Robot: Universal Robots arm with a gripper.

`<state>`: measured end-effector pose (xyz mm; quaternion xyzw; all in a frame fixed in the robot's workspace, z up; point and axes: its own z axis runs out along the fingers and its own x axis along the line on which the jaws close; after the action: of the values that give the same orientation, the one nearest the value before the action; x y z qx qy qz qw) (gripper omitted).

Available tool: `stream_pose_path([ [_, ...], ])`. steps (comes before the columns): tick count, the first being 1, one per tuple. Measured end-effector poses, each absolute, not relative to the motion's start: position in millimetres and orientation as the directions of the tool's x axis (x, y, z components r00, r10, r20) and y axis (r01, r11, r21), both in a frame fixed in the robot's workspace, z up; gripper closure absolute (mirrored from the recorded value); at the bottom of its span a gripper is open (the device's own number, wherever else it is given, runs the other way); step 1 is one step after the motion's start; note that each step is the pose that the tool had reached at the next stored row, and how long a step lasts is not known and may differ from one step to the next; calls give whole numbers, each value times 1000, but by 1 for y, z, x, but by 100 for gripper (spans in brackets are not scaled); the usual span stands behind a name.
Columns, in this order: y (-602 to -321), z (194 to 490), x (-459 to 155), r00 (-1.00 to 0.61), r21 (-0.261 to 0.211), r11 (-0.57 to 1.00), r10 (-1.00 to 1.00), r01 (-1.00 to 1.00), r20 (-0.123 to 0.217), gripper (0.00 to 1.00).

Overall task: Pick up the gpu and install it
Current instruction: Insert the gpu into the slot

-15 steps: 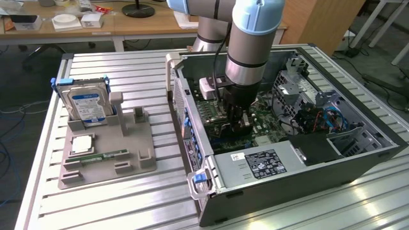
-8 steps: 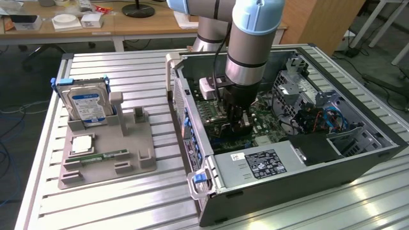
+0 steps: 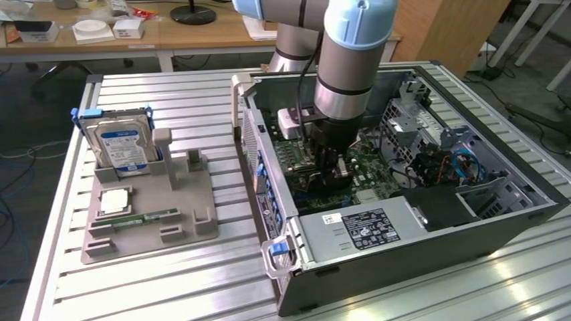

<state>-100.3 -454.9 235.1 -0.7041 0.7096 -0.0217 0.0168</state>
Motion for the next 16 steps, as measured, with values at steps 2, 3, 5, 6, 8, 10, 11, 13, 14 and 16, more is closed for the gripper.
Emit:
stream_pose_path([
  [2, -455, 238, -100, -8, -54, 8, -1000, -998, 7, 66],
  [3, -455, 240, -100, -8, -55, 8, -1000, -998, 7, 66],
  [5, -455, 246, -100, -8, -55, 8, -1000, -998, 7, 66],
  [6, -455, 249, -100, -8, -55, 7, -1000, -998, 7, 66],
  [8, -455, 257, -100, -8, -56, 7, -1000, -998, 7, 66],
  [10, -455, 263, -100, -8, -57, 7, -1000, -998, 7, 66],
  [11, -455, 266, -100, -8, -57, 7, -1000, -998, 7, 66],
  [13, -455, 270, -100, -8, -58, 8, -1000, -998, 7, 66],
  [14, -455, 270, -100, -8, -58, 7, -1000, -998, 6, 66],
  [16, -455, 270, -100, -8, -58, 7, -1000, -998, 7, 68],
])
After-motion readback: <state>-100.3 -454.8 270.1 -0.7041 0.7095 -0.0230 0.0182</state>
